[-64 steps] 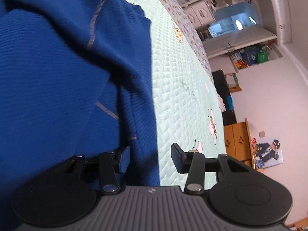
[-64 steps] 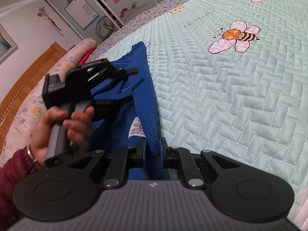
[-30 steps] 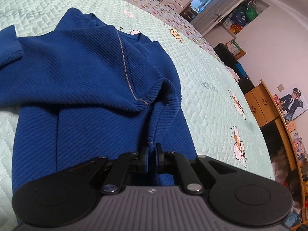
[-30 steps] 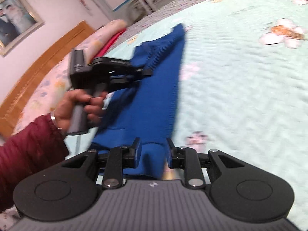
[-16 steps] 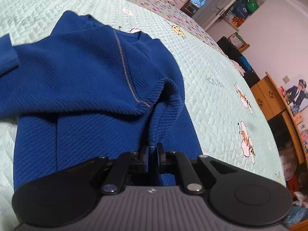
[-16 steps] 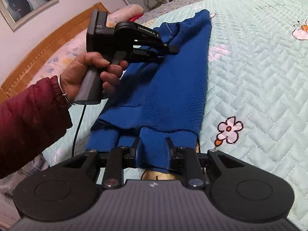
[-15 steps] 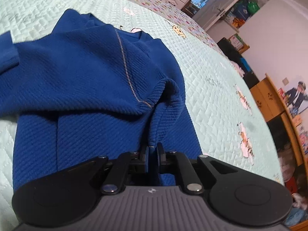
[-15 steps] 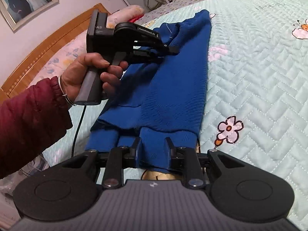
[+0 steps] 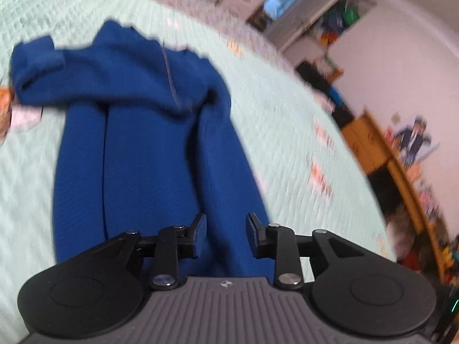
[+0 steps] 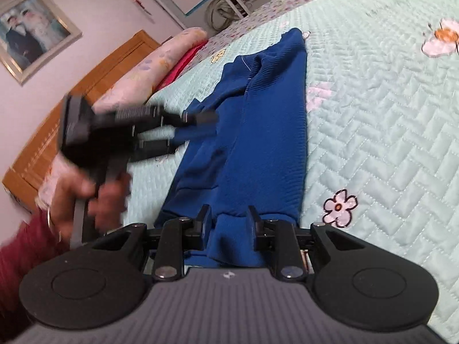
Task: Fold clothes
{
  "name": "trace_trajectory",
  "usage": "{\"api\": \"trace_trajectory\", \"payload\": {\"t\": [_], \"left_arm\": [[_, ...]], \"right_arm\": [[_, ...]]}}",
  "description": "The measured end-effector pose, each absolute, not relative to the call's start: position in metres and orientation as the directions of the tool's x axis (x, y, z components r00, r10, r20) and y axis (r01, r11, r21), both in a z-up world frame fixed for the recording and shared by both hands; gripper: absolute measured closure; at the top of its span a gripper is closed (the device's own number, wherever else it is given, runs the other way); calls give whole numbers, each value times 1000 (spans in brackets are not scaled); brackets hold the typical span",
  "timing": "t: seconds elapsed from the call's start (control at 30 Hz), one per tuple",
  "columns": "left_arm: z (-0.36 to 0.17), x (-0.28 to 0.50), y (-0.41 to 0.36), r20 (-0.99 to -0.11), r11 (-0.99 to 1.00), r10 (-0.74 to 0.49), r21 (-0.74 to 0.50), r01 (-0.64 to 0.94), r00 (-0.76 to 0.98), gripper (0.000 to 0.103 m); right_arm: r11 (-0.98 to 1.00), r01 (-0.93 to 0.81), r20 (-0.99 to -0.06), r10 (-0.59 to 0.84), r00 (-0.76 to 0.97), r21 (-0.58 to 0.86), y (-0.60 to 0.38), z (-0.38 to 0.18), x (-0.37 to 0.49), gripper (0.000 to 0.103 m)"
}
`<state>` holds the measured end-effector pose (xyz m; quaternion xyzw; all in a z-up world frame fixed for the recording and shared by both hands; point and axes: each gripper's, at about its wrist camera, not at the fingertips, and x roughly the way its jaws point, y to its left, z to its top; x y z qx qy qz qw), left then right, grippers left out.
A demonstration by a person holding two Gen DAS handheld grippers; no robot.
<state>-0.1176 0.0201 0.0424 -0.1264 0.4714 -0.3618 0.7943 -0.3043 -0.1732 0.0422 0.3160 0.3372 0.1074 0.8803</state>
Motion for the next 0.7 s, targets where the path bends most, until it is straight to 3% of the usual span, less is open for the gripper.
{"api": "trace_trajectory", "payload": {"t": [0.1,0.3,0.5,0.6,0.7], "left_arm": [[29,-126,23,-667,720,-683,-545,429,298,71],[38,-110,49,-538,648,-754,-704,292,376,69],[47,-69,87,-507,645,-629,-763,32,590,68],[52,-43,105,-523,688,-530,-726,-22,668,68],[62,-19,110,-574,805,-433,-592,12,695,67]], "right_arm": [[782,53,-547,385,744,622,-175,41,-300,76],[760,64,-518,376,768,647,-190,46,-282,76],[695,106,-462,348,815,711,-213,43,-236,74],[682,107,-437,332,836,723,-222,38,-213,66],[673,125,-433,311,846,728,-231,27,-193,64]]}}
